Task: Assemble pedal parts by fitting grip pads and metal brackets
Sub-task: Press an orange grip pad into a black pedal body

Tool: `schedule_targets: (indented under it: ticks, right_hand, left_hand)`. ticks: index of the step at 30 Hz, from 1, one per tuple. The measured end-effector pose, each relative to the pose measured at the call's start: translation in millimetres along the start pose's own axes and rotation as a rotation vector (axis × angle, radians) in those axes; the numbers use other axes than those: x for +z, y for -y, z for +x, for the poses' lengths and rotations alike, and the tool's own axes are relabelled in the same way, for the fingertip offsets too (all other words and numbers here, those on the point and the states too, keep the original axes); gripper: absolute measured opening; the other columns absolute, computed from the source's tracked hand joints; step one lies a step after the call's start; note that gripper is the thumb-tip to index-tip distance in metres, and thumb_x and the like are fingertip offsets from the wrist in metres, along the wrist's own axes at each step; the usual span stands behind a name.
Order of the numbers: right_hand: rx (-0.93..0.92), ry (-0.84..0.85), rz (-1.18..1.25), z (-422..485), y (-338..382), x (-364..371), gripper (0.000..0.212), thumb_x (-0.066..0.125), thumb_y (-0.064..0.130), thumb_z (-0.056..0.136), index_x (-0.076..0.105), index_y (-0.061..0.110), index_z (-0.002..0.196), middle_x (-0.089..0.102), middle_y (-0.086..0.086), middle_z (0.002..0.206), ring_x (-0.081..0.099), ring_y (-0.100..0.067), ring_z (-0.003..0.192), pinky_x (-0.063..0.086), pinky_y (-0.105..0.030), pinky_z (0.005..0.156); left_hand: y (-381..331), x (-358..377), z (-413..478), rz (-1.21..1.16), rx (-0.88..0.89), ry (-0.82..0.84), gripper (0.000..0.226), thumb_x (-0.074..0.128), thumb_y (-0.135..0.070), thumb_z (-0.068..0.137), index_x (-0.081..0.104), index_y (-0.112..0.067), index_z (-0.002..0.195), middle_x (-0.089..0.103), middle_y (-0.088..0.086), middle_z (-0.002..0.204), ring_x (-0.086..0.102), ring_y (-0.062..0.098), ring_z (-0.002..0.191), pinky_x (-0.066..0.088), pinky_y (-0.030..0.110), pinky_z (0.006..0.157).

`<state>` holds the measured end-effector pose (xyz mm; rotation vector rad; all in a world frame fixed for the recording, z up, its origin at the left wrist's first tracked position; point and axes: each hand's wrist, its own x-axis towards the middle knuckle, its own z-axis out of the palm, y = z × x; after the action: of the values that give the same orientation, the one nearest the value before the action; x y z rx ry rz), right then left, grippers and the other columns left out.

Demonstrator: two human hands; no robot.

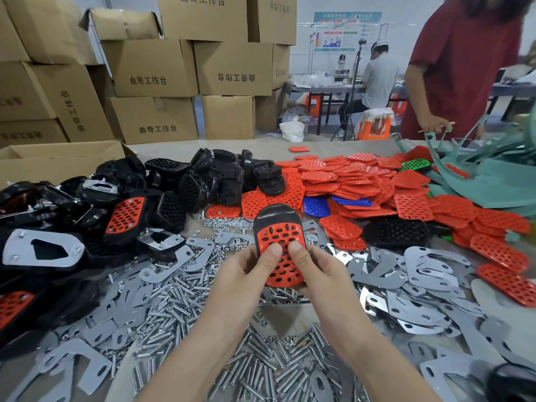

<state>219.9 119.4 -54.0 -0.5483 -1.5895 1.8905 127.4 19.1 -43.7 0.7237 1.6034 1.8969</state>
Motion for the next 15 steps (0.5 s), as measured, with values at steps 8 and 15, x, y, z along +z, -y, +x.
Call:
schedule_targets:
  ticks: [8,15]
  right_hand:
    - [-0.03,0.027,-0.064,-3.7,5.7,0.8,0.041,0.063,0.047,0.09,0.075,0.01,0.103,0.079,-0.01,0.096,0.075,-0.015,0.088,0.056,-0.019,0.073]
    - [-0.033,0.049,-0.047,-4.8,7.9,1.8,0.039,0.064,0.045,0.09,0.075,0.015,0.111,0.08,-0.004,0.102,0.076,-0.017,0.098,0.057,-0.019,0.08]
  left_hand:
    - [0.1,-3.5,-1.0,0.134,0.012,-0.047,0.032,0.063,-0.058,0.08,0.078,-0.032,0.089,0.079,0.004,0.09,0.073,0.034,0.092,0.057,0.05,0.09]
    - [-3.8,-4.8,-4.1,0.185,0.098,-0.04,0.028,0.059,-0.044,0.092,0.075,-0.021,0.098,0.079,-0.002,0.088,0.074,0.02,0.083,0.059,0.031,0.072]
